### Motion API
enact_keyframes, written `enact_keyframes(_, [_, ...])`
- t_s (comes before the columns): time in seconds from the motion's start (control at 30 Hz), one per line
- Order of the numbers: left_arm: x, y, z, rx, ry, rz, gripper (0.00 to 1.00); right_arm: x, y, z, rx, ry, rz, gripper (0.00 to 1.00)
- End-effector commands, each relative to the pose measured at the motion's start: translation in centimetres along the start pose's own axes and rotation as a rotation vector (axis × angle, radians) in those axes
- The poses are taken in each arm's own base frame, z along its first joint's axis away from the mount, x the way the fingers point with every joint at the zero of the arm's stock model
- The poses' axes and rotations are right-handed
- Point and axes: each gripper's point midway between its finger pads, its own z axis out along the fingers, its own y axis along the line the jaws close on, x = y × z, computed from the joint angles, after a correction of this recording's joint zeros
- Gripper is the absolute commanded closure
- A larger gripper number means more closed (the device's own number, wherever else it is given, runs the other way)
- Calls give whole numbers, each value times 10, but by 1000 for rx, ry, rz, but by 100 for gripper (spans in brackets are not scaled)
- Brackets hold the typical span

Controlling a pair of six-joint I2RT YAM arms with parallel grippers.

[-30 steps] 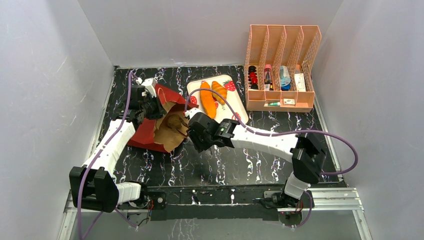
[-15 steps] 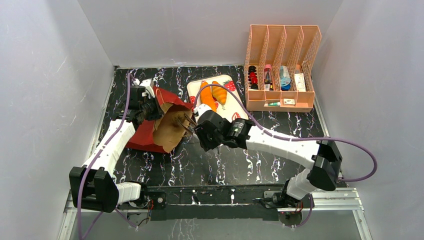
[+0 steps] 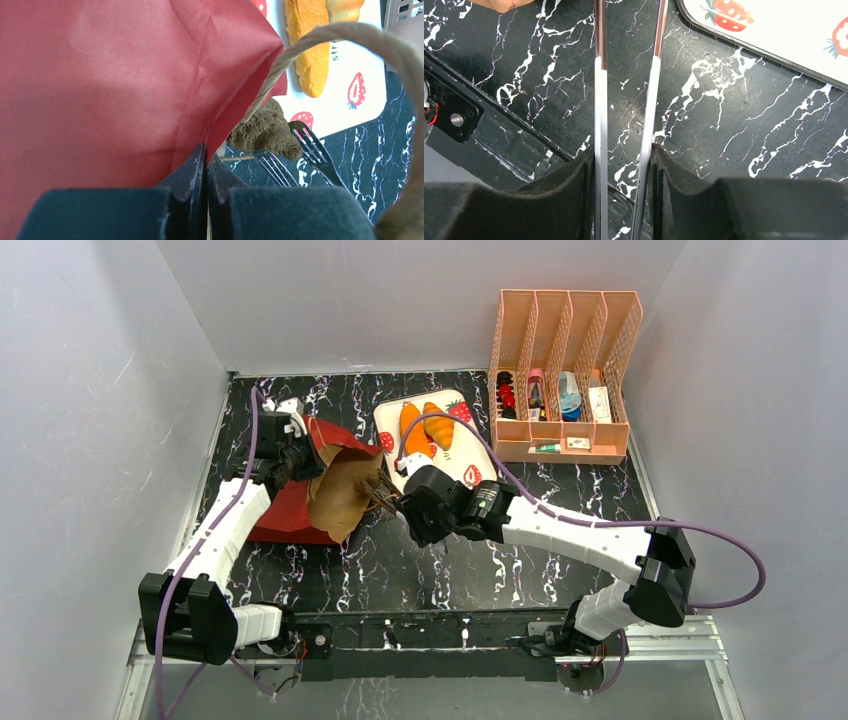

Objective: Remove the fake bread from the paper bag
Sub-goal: Take out the fake bread from the paper bag, then place the fake bread in the container.

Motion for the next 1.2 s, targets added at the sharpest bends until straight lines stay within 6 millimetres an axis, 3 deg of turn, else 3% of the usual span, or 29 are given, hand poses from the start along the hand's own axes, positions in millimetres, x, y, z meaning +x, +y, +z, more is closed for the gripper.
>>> enact_keyframes(0.0, [-6,0,-11,-14,-17,-13,100,-51,5,-23,-9,-172,43,100])
enact_keyframes(0.43, [-2,5,-11,-41,-4,-26,100,-77,4,-46,10,-235,46,100])
enact_keyframes(0.83, [-1,8,-16,-62,-9,-33,100,-100,-16,-75,89,-306,58,100])
enact_keyframes(1.17, [11,10,-24,-57,-9,-48,100,-116,-40,-59,136,-321,87,100])
